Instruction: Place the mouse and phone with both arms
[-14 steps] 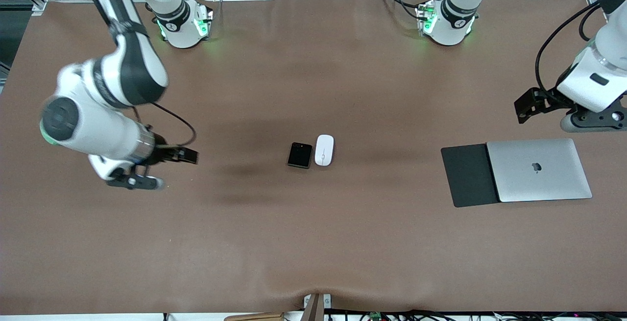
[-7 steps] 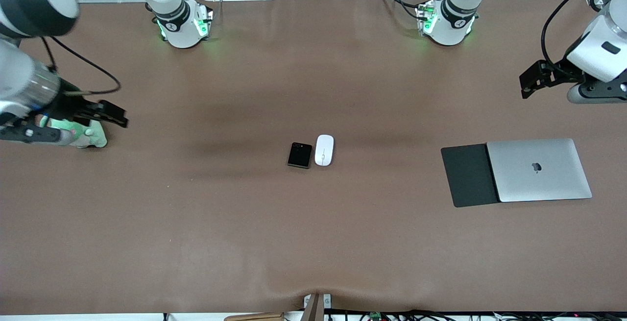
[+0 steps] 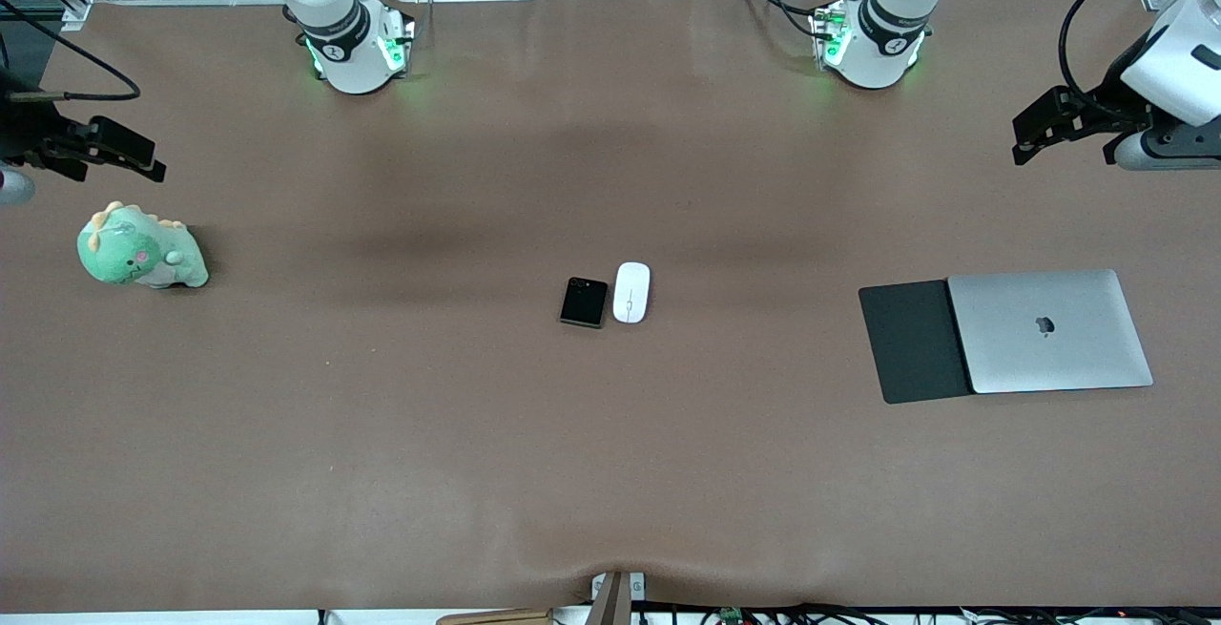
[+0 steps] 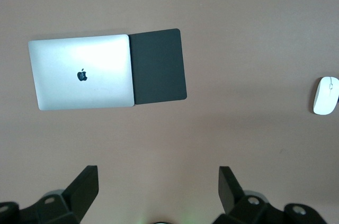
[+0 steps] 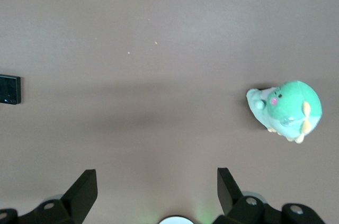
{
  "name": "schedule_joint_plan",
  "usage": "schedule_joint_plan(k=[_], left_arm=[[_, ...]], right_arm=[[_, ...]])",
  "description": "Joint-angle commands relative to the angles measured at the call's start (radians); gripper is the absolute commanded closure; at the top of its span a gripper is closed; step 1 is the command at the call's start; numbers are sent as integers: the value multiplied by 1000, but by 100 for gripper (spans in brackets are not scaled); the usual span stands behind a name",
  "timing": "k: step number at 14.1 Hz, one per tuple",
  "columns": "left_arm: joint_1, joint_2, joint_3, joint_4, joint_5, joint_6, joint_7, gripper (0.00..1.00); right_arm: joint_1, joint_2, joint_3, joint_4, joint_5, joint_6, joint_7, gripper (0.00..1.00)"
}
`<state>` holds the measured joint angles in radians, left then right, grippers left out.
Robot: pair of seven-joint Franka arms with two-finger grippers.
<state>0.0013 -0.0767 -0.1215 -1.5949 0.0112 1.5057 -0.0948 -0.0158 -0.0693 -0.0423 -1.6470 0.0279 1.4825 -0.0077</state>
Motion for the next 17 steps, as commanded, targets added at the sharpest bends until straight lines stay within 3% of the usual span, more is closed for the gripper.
schedule_joint_plan(k=[1,17], left_arm=[[11,-15,-3,-14,-20,-10,20,0],[20,20,11,26,-10,-12,12,0]], right_arm=[[7,-17,-7,18,-39,-28,-6,0],[13,-3,-4,30,-36,-27,-6,0]])
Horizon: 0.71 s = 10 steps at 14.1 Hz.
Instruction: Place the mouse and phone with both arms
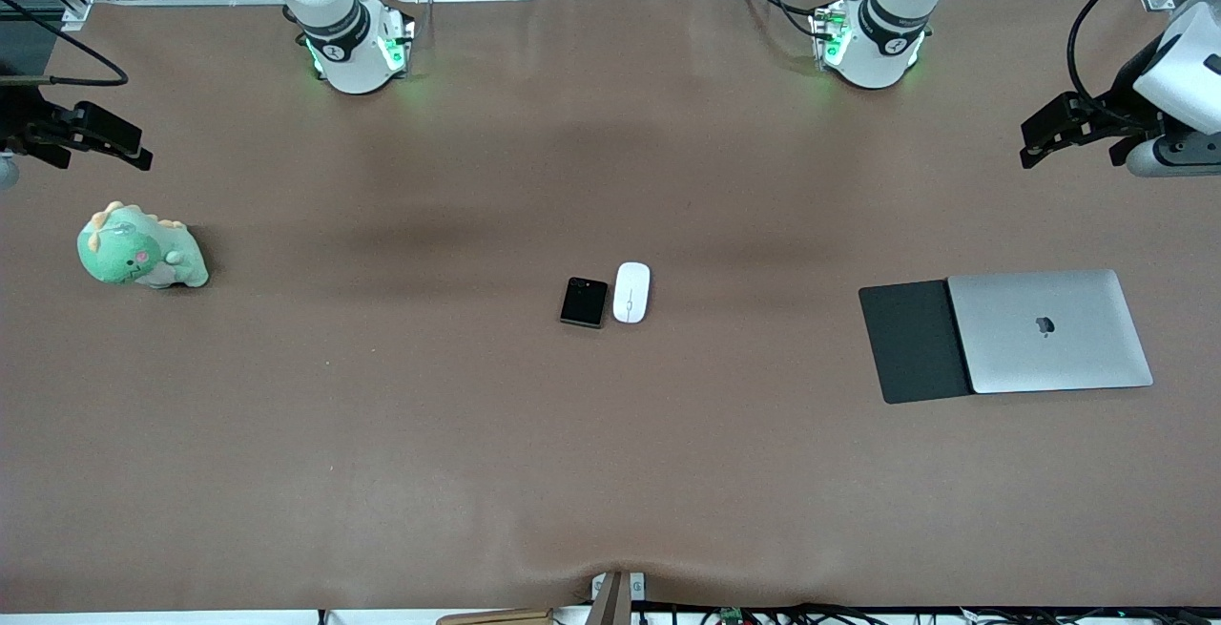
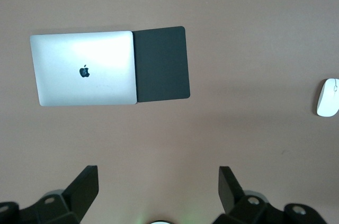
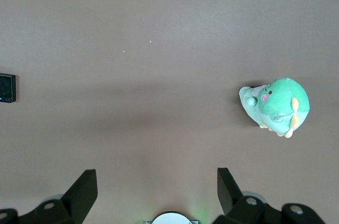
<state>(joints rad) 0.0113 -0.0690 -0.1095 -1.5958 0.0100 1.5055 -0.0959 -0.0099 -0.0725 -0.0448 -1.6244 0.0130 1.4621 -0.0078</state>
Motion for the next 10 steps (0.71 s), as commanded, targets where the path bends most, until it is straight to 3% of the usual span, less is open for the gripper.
schedule_joint_plan(k=[1,10], left_arm=[[10,14,-1,27,-8,-11,18,0],[6,28,14,39,-1,-14,15,0]], right_arm=[[7,-1,-1,8,-19,-6,-6,0],[19,0,-1,8,-22,-6,-4,0]])
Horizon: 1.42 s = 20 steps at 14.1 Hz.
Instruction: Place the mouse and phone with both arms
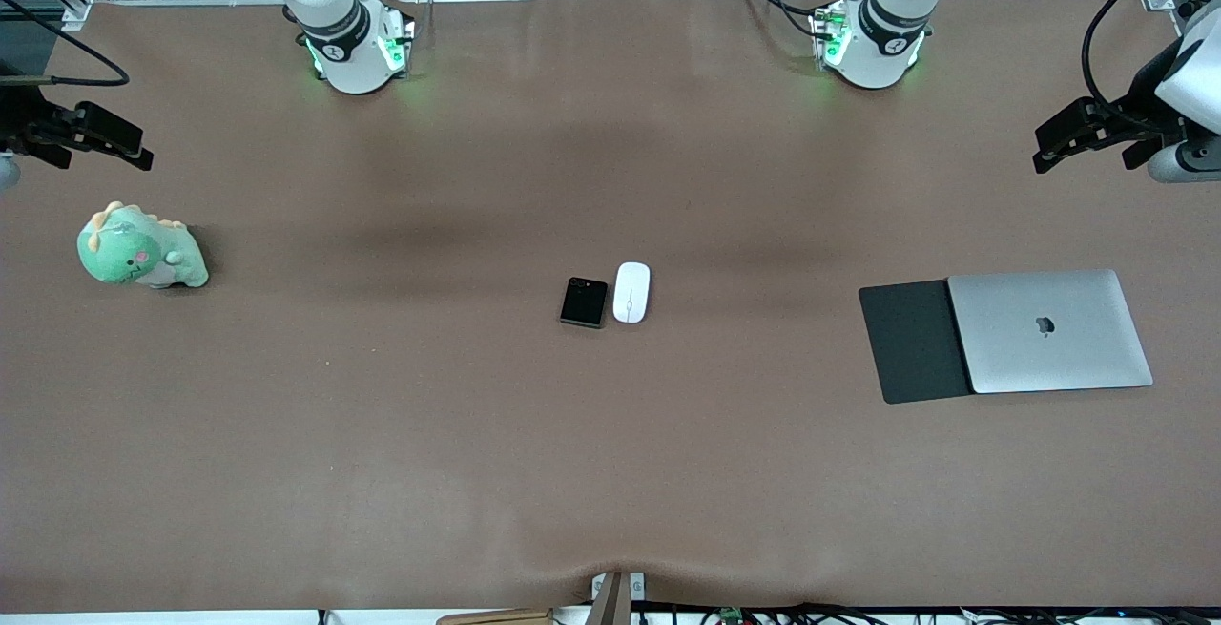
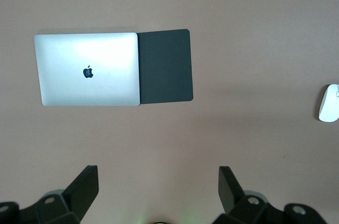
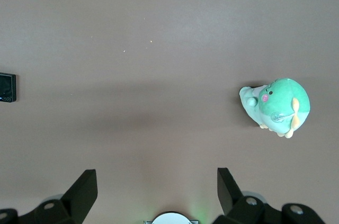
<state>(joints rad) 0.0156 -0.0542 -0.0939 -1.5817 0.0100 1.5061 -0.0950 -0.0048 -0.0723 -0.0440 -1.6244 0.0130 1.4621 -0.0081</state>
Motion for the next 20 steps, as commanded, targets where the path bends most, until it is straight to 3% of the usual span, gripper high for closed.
schedule_joint_plan(k=[1,20], left_arm=[[3,13,-1,25,-1,-15,14,0],[1,16,-6,23,-1,-29,6,0]], right_arm=[[14,0,-2,8,-22,-6,-4,0],[19,6,-2,8,-24,-2,-3,0]])
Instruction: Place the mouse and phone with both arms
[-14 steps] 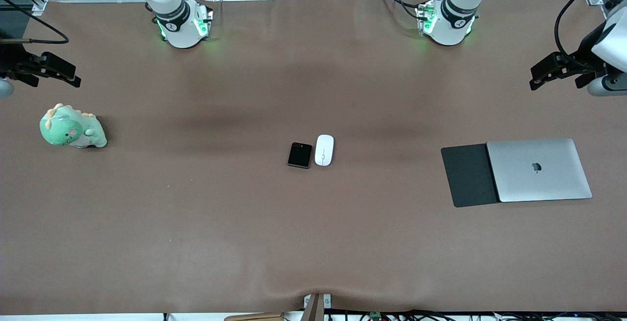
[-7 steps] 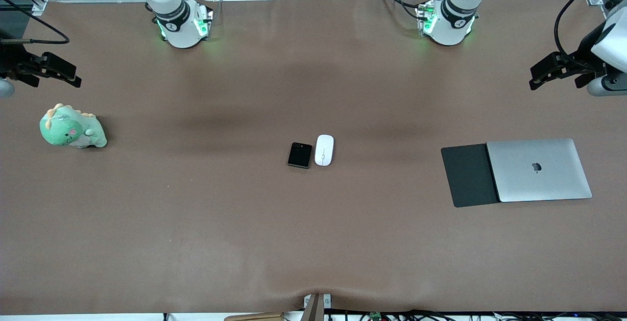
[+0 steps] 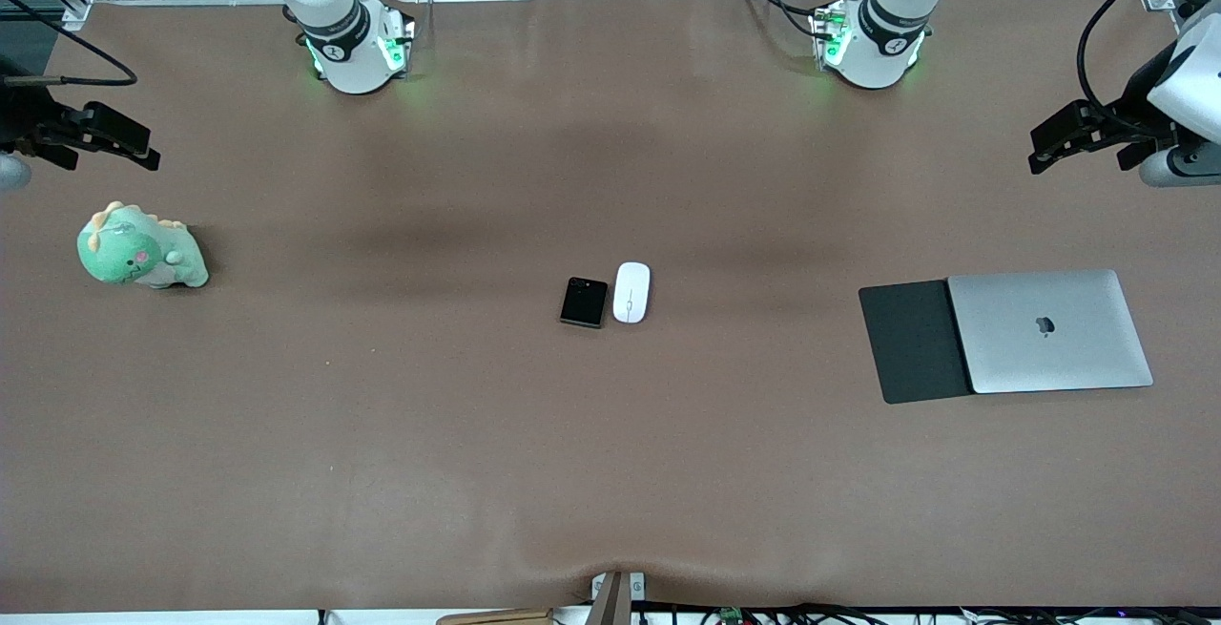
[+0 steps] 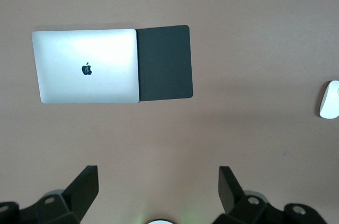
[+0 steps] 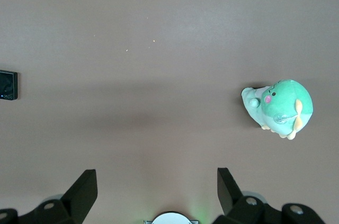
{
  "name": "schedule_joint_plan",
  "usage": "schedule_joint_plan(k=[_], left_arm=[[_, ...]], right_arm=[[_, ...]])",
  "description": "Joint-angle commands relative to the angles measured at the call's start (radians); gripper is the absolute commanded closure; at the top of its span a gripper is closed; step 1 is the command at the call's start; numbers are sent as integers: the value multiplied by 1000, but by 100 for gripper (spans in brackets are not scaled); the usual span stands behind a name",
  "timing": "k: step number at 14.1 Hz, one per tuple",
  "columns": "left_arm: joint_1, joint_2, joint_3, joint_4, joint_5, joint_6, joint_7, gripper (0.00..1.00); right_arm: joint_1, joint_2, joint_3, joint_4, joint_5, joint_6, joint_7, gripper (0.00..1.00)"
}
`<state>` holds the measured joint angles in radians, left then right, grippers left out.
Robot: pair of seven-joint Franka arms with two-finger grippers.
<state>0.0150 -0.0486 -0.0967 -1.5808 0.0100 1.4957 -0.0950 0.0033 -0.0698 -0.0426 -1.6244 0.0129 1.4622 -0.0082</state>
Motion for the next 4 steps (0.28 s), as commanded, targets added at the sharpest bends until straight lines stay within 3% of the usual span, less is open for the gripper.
schedule_joint_plan(k=[1,4], left_arm=[[2,9,-3,22,-1,-18,5,0],[3,10,-3,22,-1,-18,6,0]], right_arm=[[9,4,-3,8,-24,3,-4,0],[1,5,-6,9,-7,4,7,0]])
